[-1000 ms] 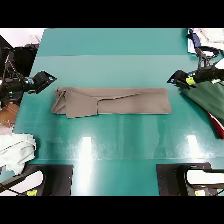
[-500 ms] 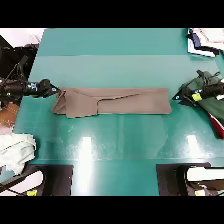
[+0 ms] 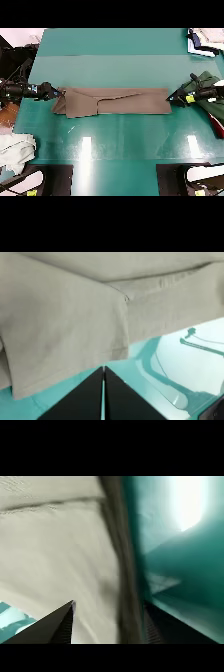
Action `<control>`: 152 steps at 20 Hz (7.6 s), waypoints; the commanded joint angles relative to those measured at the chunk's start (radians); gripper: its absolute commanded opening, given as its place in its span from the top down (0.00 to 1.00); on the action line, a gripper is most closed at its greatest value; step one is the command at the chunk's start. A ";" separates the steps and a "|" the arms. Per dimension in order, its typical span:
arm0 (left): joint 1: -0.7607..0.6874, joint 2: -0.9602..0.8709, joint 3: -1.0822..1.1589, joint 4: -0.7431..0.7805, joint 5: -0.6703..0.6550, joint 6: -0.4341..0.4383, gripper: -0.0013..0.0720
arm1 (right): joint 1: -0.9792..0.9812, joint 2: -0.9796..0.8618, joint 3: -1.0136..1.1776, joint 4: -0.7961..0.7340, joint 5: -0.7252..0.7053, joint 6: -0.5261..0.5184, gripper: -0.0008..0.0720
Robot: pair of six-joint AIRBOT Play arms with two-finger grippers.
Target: Fold the shirts.
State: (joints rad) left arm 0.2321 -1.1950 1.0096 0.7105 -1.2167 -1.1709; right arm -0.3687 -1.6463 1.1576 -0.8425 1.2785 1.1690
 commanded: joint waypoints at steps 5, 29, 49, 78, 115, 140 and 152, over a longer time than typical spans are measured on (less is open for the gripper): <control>-0.068 -0.001 0.001 0.071 -0.060 -0.039 0.95 | 0.080 -0.056 0.025 0.092 -0.051 -0.083 0.97; -0.680 -0.779 0.746 0.179 0.174 -0.228 0.95 | 0.584 0.002 0.888 0.089 0.167 0.205 0.97; -0.202 -0.377 0.748 0.416 -0.165 -0.183 0.95 | 0.850 -0.063 0.851 0.091 -0.092 0.182 0.97; -0.125 -0.307 0.748 0.404 -0.265 -0.182 0.95 | 0.557 -0.231 0.450 0.151 -0.047 0.149 0.02; -0.243 -0.307 0.743 0.367 -0.255 -0.158 0.95 | -0.030 0.051 0.735 -0.193 0.030 0.299 0.97; -0.362 -0.307 0.743 0.367 -0.223 -0.156 0.95 | -0.396 0.248 0.735 -0.661 0.448 0.386 0.94; -0.362 -0.307 0.743 0.366 -0.241 -0.157 0.95 | -0.238 0.248 0.735 -0.181 0.547 0.404 0.40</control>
State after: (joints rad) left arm -0.1303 -1.5024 1.7531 1.0767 -1.4555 -1.3270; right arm -0.6838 -1.3979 1.8931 -1.2774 1.8000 1.5681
